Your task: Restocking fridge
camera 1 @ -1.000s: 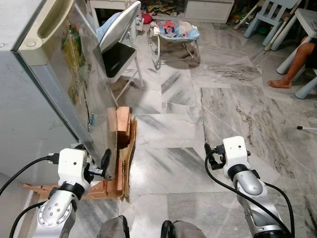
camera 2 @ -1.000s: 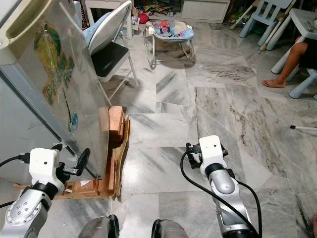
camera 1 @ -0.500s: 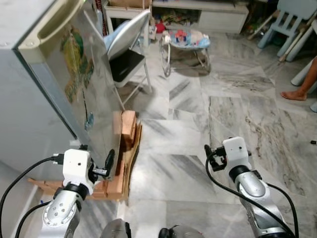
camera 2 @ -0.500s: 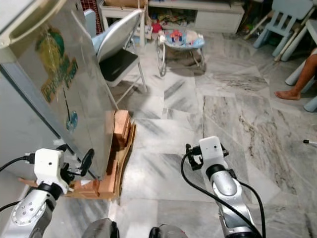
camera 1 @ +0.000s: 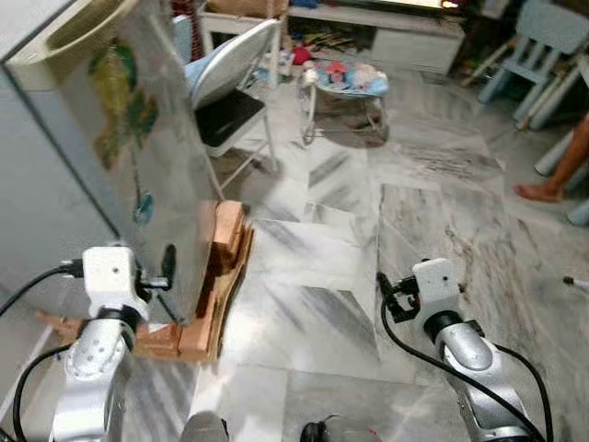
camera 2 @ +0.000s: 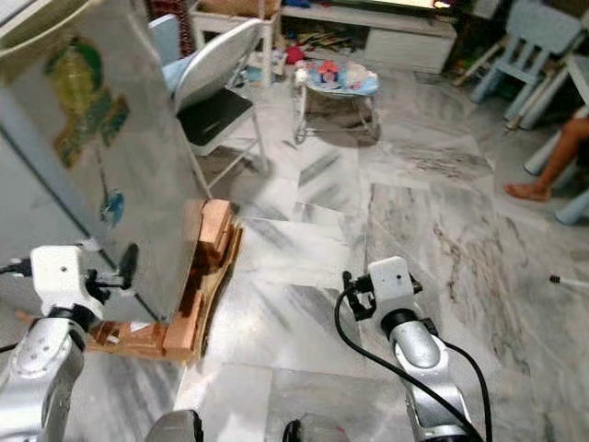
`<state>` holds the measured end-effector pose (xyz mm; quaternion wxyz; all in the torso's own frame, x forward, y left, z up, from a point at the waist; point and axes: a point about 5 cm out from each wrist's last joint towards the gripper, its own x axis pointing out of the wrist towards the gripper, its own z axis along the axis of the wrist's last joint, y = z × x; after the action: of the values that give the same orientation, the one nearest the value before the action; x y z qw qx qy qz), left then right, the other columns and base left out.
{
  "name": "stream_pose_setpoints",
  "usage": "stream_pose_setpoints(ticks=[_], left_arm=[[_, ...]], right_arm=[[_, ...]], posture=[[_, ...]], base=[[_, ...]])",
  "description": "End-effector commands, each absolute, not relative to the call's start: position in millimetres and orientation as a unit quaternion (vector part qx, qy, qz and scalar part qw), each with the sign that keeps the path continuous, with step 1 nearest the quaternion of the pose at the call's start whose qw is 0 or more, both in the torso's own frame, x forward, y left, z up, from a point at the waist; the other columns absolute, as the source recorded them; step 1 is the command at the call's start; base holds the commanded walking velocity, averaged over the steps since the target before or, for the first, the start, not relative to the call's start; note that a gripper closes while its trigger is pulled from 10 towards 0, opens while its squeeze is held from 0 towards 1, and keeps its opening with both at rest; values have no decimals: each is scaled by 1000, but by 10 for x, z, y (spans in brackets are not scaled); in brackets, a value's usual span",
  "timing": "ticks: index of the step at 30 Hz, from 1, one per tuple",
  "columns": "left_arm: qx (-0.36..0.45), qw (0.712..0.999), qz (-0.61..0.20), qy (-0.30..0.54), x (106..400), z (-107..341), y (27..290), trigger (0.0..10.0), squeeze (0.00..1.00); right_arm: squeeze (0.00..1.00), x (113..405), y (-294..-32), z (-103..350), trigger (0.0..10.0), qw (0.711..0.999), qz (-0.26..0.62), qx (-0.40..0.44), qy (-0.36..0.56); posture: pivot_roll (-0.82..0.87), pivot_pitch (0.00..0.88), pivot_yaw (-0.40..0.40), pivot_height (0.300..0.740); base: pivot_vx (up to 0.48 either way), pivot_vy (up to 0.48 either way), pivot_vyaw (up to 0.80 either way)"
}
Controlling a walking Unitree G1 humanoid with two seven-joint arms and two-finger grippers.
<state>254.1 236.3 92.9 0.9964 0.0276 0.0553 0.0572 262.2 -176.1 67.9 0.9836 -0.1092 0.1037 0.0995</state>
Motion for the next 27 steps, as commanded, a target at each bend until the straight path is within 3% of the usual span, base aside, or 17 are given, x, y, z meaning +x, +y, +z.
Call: stream_pose_setpoints(ticks=[1, 15, 27], left_arm=[[27, 996, 63, 55, 2606, 917, 2379, 10000, 0], [-4, 999, 1, 37, 3106, 1006, 2169, 10000, 0], [6, 999, 11, 38, 3231, 1038, 2244, 10000, 0]], right_arm=[[0, 2622, -1790, 697, 10000, 986, 90, -102, 99], [0, 2537, -1765, 717, 10000, 985, 97, -85, 115], [0, 2512, -1770, 720, 10000, 984, 99, -87, 123]], posture=[[22, 111, -56, 740], [-1, 140, -50, 740], [-9, 145, -44, 740]], base=[[0, 0, 0], [0, 0, 0], [0, 0, 0]])
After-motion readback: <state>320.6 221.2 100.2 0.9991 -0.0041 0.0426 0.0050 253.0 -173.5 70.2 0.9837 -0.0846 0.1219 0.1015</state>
